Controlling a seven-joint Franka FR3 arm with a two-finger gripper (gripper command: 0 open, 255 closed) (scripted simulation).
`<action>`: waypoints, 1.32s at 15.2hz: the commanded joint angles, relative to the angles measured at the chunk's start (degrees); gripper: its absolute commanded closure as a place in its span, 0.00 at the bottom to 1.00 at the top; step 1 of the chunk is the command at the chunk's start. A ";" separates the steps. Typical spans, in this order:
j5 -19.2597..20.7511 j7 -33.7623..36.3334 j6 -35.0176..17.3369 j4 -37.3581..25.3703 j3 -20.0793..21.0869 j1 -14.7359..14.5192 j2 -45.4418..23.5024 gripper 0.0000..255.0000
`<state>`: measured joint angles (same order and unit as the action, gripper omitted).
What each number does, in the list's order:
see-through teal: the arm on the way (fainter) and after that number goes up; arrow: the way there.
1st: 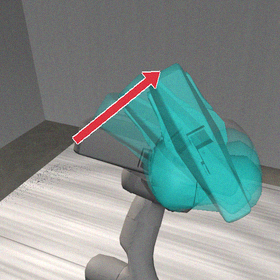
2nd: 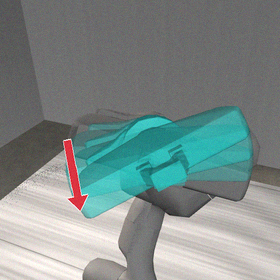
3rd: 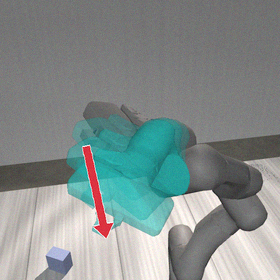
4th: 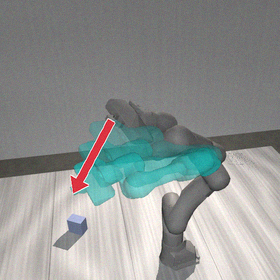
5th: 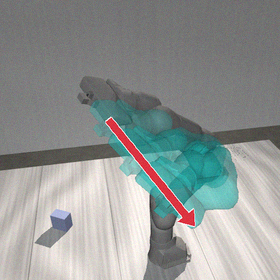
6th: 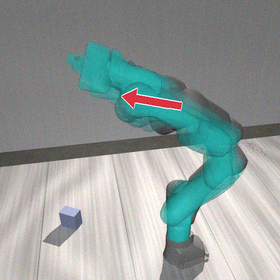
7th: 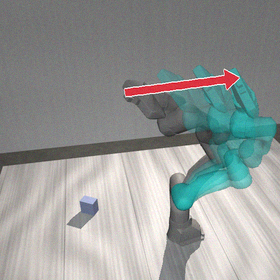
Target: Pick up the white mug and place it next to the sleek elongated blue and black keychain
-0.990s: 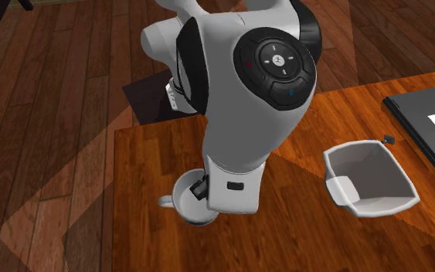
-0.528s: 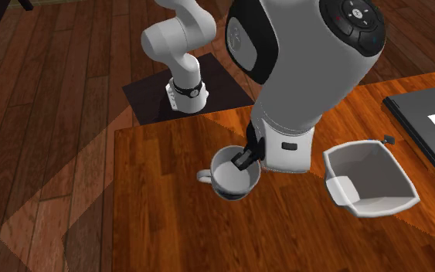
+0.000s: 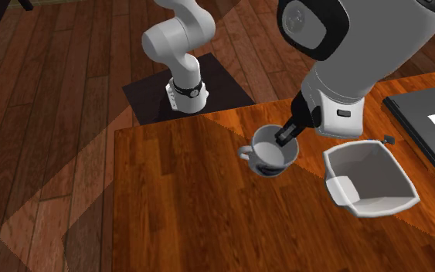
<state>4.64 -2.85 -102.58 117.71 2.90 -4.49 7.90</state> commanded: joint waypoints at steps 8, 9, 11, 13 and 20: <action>-2.02 12.30 1.42 -4.82 7.02 -5.82 -4.26 1.00; -2.13 13.64 1.64 -5.74 7.76 -6.45 -5.03 1.00; -2.24 16.33 2.12 -7.78 9.18 -7.73 -6.75 1.00; -2.21 19.02 2.67 -10.09 10.53 -9.05 -8.68 1.00; -0.98 28.36 5.32 -20.60 14.66 -14.13 -17.20 1.00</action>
<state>3.31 23.82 -97.22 98.71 16.91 -17.69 -7.53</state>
